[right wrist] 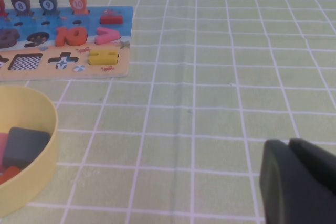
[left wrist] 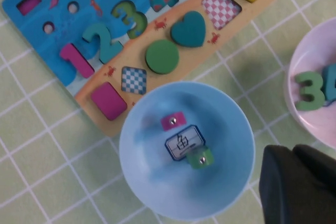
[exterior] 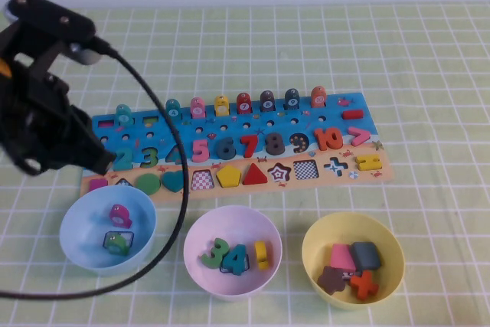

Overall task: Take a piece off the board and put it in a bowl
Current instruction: Pick up the "number 1"

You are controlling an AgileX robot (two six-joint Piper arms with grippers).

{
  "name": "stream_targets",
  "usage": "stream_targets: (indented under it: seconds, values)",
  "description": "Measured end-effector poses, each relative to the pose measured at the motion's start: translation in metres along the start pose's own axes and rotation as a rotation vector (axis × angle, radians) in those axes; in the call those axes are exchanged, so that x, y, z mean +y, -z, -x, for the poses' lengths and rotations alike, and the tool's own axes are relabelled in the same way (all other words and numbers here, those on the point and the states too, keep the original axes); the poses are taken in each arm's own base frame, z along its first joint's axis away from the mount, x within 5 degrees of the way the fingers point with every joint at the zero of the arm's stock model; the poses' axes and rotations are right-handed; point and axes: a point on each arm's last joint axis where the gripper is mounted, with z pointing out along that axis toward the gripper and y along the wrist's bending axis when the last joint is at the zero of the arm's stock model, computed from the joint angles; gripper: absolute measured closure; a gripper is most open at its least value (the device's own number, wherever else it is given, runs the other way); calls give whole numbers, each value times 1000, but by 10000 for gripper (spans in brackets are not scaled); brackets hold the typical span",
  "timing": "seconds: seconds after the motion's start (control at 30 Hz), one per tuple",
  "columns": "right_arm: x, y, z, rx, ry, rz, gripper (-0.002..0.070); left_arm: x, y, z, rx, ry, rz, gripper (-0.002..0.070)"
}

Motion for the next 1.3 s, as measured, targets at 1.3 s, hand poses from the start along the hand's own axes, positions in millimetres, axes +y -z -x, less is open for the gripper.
stream_targets:
  seconds: [1.3]
  values:
    - [0,0,0,0,0,0,694,95,-138,40,265,384,50,426]
